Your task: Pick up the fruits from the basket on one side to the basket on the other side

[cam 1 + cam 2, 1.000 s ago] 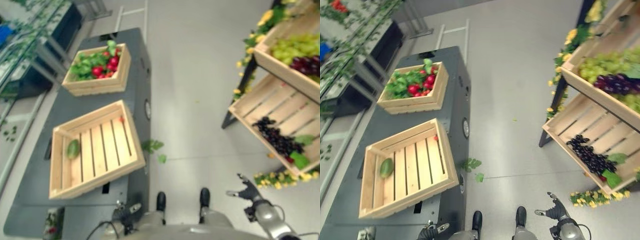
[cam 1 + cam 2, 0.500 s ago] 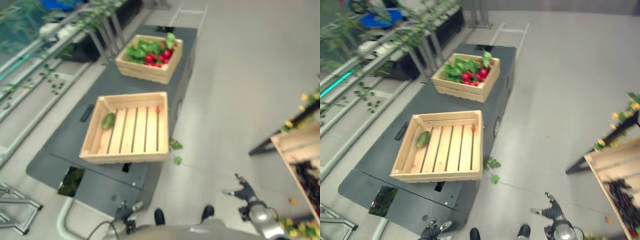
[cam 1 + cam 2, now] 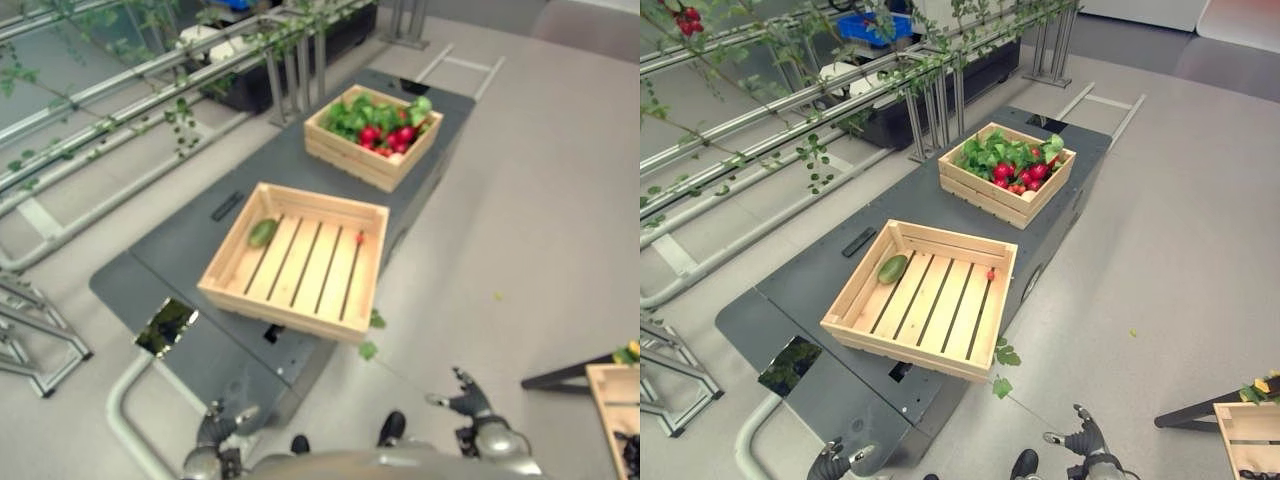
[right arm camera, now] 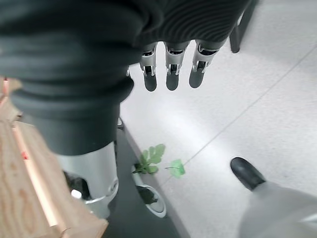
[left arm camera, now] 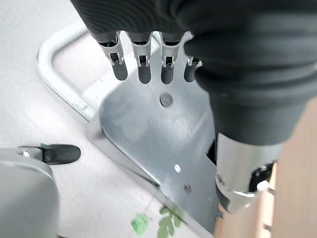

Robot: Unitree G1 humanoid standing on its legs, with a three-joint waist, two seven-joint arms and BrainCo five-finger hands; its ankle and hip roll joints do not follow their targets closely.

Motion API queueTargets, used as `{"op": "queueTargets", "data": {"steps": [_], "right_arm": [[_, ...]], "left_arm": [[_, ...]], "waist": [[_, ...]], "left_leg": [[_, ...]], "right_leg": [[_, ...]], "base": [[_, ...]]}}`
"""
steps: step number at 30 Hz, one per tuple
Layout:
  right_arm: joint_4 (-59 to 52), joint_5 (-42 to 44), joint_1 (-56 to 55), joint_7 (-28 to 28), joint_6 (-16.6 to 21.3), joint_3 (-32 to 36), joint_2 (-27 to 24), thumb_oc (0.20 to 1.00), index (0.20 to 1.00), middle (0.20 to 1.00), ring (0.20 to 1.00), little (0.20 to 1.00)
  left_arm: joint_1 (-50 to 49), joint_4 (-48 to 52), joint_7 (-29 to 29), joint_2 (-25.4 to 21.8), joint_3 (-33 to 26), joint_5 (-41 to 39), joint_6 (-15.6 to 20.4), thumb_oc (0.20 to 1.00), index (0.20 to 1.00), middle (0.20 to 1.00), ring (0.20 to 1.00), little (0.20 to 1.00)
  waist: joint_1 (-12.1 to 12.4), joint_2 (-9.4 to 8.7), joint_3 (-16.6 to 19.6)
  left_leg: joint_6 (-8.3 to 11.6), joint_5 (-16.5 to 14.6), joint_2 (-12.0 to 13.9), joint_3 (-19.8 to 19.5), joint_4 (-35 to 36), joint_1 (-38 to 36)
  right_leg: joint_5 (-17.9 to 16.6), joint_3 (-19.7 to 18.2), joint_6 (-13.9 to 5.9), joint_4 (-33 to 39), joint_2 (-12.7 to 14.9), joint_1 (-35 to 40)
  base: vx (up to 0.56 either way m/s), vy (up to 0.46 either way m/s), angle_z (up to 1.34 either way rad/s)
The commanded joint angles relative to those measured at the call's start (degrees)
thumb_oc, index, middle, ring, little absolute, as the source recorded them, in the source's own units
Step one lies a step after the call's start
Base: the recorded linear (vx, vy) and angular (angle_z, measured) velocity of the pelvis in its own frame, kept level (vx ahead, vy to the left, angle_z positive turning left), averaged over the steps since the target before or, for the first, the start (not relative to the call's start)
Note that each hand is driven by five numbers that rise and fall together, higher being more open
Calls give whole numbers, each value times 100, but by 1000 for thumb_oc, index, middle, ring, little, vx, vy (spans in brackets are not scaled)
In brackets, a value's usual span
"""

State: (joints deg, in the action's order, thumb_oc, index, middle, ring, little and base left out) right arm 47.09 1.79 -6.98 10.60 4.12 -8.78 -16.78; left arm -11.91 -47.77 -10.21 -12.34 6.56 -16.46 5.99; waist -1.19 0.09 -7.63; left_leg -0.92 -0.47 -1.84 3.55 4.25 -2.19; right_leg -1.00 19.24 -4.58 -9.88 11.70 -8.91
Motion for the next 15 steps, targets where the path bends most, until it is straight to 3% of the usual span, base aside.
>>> {"op": "queueTargets", "data": {"steps": [1, 2, 3, 5, 6, 8, 15], "right_arm": [[-41, 254, 254, 82, 82, -75, -30, 1000, 1000, 1000, 1000, 1000], [145, 383, 213, 80, 98, -19, -38, 1000, 1000, 1000, 1000, 1000], [258, 448, 200, 74, 113, -6, -27, 1000, 1000, 1000, 1000, 1000], [334, 467, 189, 63, 115, 3, -29, 1000, 1000, 1000, 1000, 1000], [452, 485, 203, 52, 114, 1, -28, 1000, 1000, 1000, 1000, 1000], [486, 530, 205, 61, 113, 21, -38, 1000, 1000, 1000, 1000, 1000], [460, 424, 264, 28, 69, 35, -245, 1000, 1000, 1000, 1000, 1000]], "left_arm": [[81, 272, 22, -103, 54, 225, 187, 1000, 1000, 1000, 1000, 1000], [65, 298, 70, -100, 82, 226, 183, 1000, 1000, 1000, 1000, 1000], [91, 232, 86, -93, 73, 232, 172, 1000, 1000, 1000, 1000, 1000], [93, 231, 107, -79, 58, 238, 178, 1000, 1000, 1000, 1000, 1000], [94, 279, 108, -76, 32, 176, 188, 1000, 1000, 1000, 1000, 1000], [66, 426, 133, -92, 4, 59, 195, 1000, 1000, 1000, 1000, 1000], [58, 285, 221, 49, -76, -333, 215, 1000, 1000, 1000, 1000, 1000]], "waist": [[-125, 111, -120], [-214, 130, -40], [-217, 137, -24], [-189, 156, 14], [-120, 212, 70], [-78, 193, 129], [7, 263, 236]], "left_leg": [[-17, -592, -260, -70, 75, -241], [-84, -474, -365, -361, 75, -167], [-95, -420, -387, -466, 75, -142], [-87, -362, -368, -518, 75, -89], [-62, -248, -297, -589, 56, 23], [-32, -196, -337, -711, 20, 127], [147, -78, -225, -754, -39, 287]], "right_leg": [[-406, -1179, -447, 473, -538, -661], [-162, -2028, -421, 346, -937, -516], [14, -2242, -371, 288, -1061, -365], [174, -2264, -327, 228, -1091, -238], [437, -2319, -236, 76, -1258, -64], [547, -2468, -153, 235, -1313, 87], [243, -2441, -101, 1212, -1206, 498]], "base": [[-20, 81, 29], [-4, 56, 28], [13, 33, 48], [-15, -51, 74], [-56, -74, 41], [-52, -113, 13], [-31, -148, 14]]}}
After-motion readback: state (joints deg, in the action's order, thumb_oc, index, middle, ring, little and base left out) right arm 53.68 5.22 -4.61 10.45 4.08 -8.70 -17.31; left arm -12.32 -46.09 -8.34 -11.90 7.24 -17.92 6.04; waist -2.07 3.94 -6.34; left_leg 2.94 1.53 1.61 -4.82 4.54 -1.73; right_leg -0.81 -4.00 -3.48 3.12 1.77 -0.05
